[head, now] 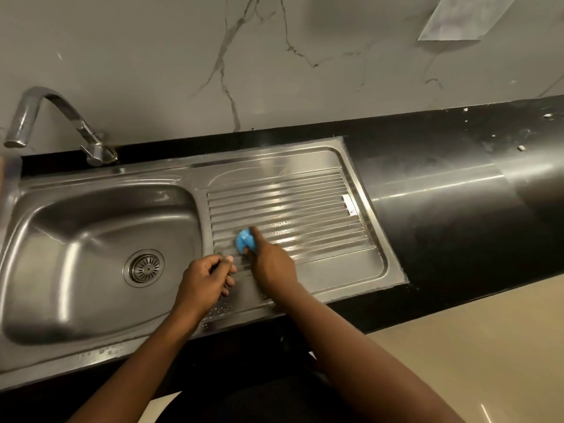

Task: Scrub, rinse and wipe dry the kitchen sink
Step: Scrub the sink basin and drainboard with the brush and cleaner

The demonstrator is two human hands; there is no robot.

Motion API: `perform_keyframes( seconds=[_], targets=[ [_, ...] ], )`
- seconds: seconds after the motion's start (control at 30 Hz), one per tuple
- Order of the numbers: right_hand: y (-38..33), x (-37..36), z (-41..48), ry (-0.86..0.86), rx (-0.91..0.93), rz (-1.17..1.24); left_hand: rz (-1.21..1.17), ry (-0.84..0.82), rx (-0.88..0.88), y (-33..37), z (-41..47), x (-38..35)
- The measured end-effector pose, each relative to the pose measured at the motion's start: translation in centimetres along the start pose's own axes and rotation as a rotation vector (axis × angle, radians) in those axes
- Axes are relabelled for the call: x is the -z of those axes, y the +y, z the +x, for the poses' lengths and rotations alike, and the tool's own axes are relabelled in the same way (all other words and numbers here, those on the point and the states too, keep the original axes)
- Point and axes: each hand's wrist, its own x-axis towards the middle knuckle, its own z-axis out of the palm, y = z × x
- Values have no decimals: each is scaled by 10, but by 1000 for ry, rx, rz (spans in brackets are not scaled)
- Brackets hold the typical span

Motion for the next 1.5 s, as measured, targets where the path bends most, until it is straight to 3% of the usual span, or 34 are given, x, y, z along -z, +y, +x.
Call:
perform_keyframes(
  seconds=[0.2, 0.3, 0.43, 0.6, 0.73, 0.83, 1.0, 1.1, 1.2, 1.3, 1.4, 1.5],
  targets=[
    [123, 99, 10, 176, -274, 22, -9, -16, -9, -1, 1, 0],
    [150, 121, 7, 295, -342, 111, -4, -22, -9, -1, -1, 2],
    [111, 80, 7, 298, -309, 177, -12, 1, -12, -1, -1, 8],
    [16, 7, -3, 93, -105, 200, 3, 1, -12, -1, -2, 8],
    [-26, -20, -20, -85, 35, -30, 10, 1, -13, 2, 1, 6],
    [18, 15, -18, -53, -51, -34, -2, -1, -22, 3, 3, 4],
    [143, 110, -14, 182, -352, 18, -2, -30, -20, 3, 2, -1],
    [167, 128, -17, 267, -435, 170, 5, -47, -23, 4, 3, -3],
    [132, 99, -19, 301, -378, 206, 14, -56, -20, 4, 4, -5],
    [80, 51, -25, 192, -284, 265, 25, -74, -12, 5, 6, -11],
    [38, 16, -35, 55, -128, 149, 36, -93, -13, 10, 9, -20],
    [40, 19, -41, -15, -57, 8, 37, -90, -13, 16, 11, -27]
  ],
)
